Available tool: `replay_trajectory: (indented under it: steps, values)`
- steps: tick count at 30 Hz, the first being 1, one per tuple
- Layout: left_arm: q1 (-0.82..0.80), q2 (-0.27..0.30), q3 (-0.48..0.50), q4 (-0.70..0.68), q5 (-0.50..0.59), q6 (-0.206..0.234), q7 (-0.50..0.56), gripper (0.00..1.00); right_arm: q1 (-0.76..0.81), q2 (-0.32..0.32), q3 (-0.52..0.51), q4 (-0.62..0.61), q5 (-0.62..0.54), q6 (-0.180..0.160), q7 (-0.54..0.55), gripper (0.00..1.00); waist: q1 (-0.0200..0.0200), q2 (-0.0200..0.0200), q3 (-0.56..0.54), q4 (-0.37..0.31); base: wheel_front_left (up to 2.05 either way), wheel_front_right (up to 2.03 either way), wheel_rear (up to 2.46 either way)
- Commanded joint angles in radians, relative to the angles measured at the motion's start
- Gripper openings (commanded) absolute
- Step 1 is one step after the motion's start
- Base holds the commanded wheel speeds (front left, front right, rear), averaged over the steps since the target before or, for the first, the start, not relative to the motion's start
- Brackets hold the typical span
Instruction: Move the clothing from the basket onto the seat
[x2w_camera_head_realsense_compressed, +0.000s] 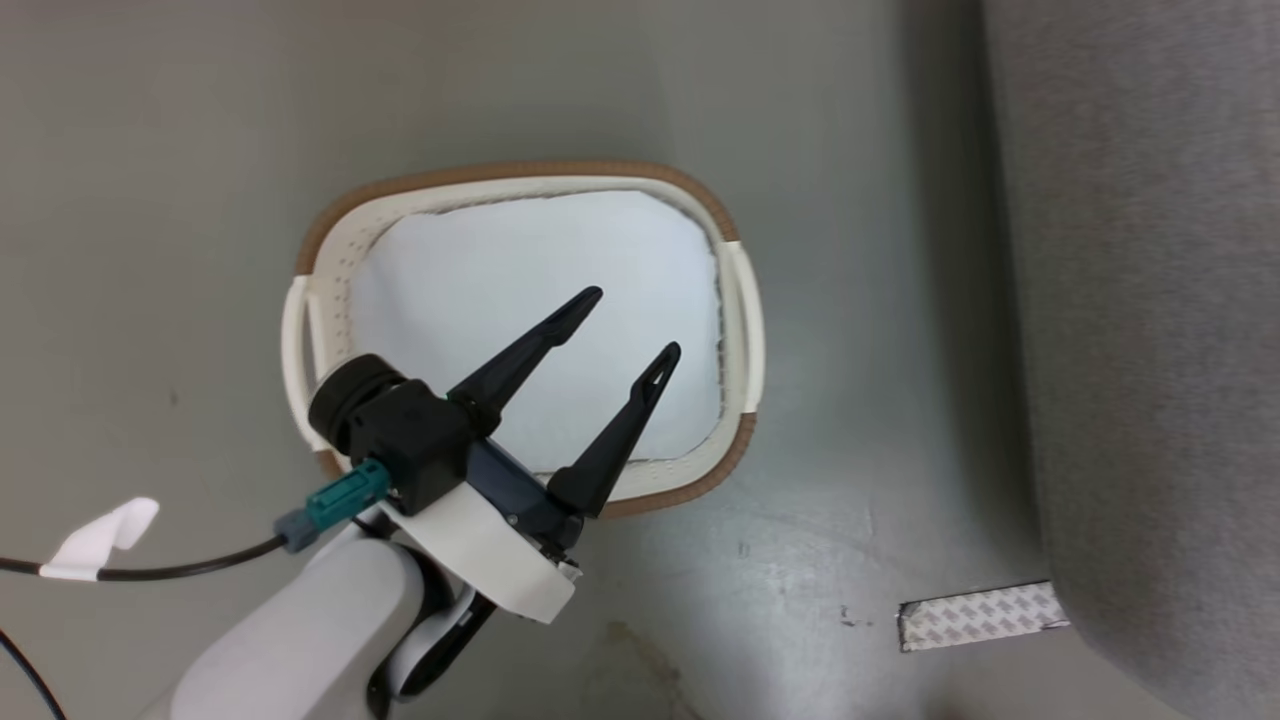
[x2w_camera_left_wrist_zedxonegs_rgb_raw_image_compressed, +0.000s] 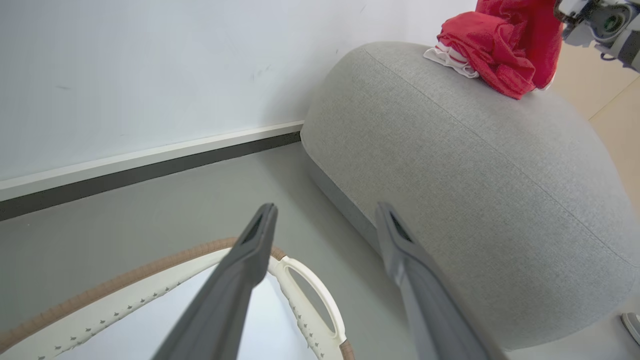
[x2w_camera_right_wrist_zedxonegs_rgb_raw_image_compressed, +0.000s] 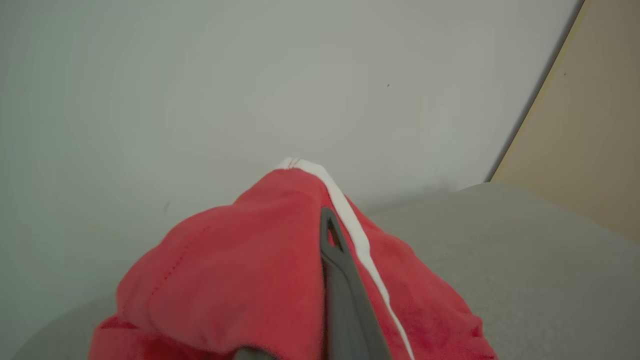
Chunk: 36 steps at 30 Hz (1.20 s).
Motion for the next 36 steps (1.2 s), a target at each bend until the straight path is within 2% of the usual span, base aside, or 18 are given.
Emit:
replay_trajectory:
  steps: [1, 5, 6, 8, 9, 10, 16, 22, 25, 30, 33, 36]
  values:
    - [-0.012, -0.004, 0.001, 0.005, 0.011, -0.004, -0.008, 1.0, 0.027, 0.02, -0.028, 0.019, -0.025, -0.002, -0.026, 0.0, -0.0003, 0.0, 0.033, 0.038, 0.0, 0.0, 0.0]
    - [0.0, 0.0, 0.01, 0.026, 0.007, 0.007, -0.018, 1.0, 0.082, 0.093, -0.07, 0.081, -0.069, -0.002, -0.096, 0.0, -0.0003, 0.0, 0.011, 0.035, 0.0, 0.0, 0.0]
    - [0.005, 0.002, 0.012, 0.031, 0.005, 0.008, -0.02, 1.0, 0.093, 0.104, -0.075, 0.096, -0.077, -0.002, -0.116, 0.1, -0.0003, 0.0, -0.001, 0.03, 0.0, 0.0, 0.0]
    - [0.017, 0.002, 0.016, 0.04, -0.001, 0.013, -0.025, 1.0, 0.119, 0.131, -0.057, 0.127, -0.095, -0.002, -0.147, 0.48, -0.0003, 0.0, -0.031, 0.02, 0.0, 0.0, 0.0]
    - [0.023, 0.002, 0.018, 0.044, -0.003, 0.016, -0.027, 1.0, 0.133, 0.14, -0.044, 0.139, -0.103, -0.002, -0.162, 0.89, -0.0003, 0.0, -0.048, 0.014, 0.0, 0.0, 0.0]
    - [0.03, -0.001, 0.021, 0.049, -0.008, 0.019, -0.032, 1.0, 0.149, 0.147, -0.021, 0.151, -0.105, -0.002, -0.174, 1.0, -0.0003, 0.0, -0.067, 0.009, 0.0, 0.0, 0.0]
    - [0.101, -0.012, 0.052, 0.087, -0.04, 0.042, -0.047, 1.0, 0.279, 0.189, 0.106, 0.146, -0.11, -0.002, -0.24, 1.0, -0.0003, 0.0, -0.204, -0.029, 0.0, 0.0, 0.0]
    - [0.197, -0.033, 0.108, 0.125, -0.048, 0.069, -0.055, 1.0, 0.455, 0.23, 0.221, 0.04, -0.083, -0.002, -0.264, 1.0, -0.0003, 0.0, -0.343, -0.043, 0.0, 0.0, 0.0]
    - [0.256, -0.061, 0.177, 0.116, -0.013, 0.09, -0.055, 1.0, 0.554, 0.247, 0.274, -0.063, -0.063, -0.002, -0.265, 1.0, -0.0003, 0.0, -0.409, -0.038, 0.0, 0.0, 0.0]
    - [0.392, -0.124, 0.315, 0.121, 0.055, 0.097, -0.055, 1.0, 0.742, 0.278, 0.37, -0.212, -0.048, -0.002, -0.264, 1.0, -0.0003, 0.0, -0.52, -0.019, 0.0, 0.0, 0.0]
    - [0.472, -0.164, 0.396, 0.134, 0.108, 0.093, -0.055, 1.0, 0.849, 0.295, 0.419, -0.26, -0.03, -0.002, -0.264, 1.0, -0.0003, 0.0, -0.582, -0.003, 0.0, 0.0, 0.0]
    - [0.546, -0.203, 0.463, 0.162, 0.155, 0.07, -0.055, 1.0, 0.937, 0.303, 0.465, -0.289, -0.016, -0.002, -0.264, 1.0, -0.0003, 0.0, -0.632, 0.016, 0.0, 0.0, 0.0]
